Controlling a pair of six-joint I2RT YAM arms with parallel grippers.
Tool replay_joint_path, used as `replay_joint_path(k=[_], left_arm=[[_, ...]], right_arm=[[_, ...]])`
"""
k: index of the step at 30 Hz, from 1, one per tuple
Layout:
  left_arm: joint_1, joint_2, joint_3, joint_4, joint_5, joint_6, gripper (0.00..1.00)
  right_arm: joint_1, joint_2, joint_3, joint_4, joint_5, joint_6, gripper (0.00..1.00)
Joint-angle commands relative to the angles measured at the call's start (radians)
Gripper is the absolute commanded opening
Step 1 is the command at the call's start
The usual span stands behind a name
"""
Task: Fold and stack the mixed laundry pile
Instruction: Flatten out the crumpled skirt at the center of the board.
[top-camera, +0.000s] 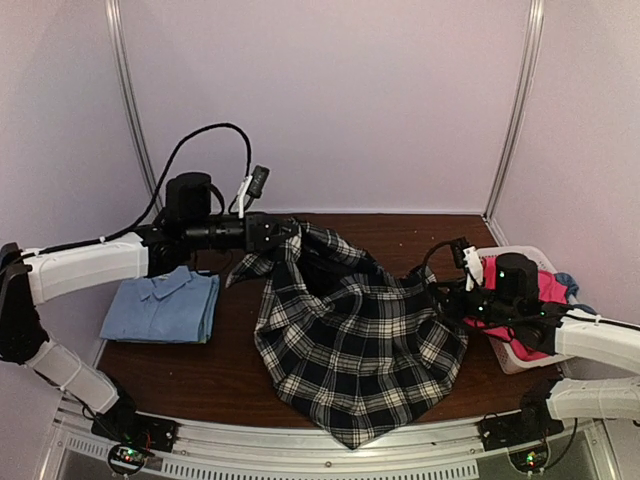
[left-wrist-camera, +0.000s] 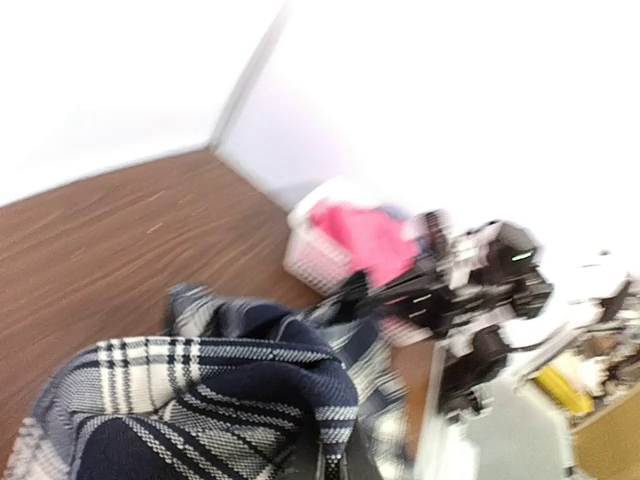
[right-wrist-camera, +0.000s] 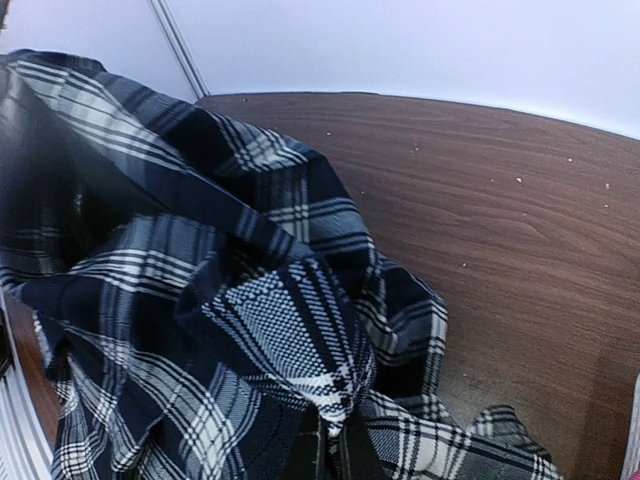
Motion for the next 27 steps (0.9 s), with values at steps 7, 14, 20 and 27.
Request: replay_joint_path(k=[7,14,20,27], left_arm=[[0.018,0.336,-0.234,1.49,0.29,-1.015,0.0],[0.038,0.331,-0.344,1.145,0.249,-0.712,0.0],[0.034,0.068,-0.185,0.053,-0.135,-0.038,0.0],[0.079,-0.096,-0.114,-0.154,-0.19,0.123,0.0]], right_arm=[[0.004,-0.075,0.002,0.046,0.116,-0.02,0.0],[0.003,-0.21,-0.001,-0.006,0.166,-0.043,0.0],[0.003,-0.316,-0.047,-0.019,0.161,-0.031,0.0],[0.0,-0.39,-0.095,0.108,0.133,-0.034,0.0]])
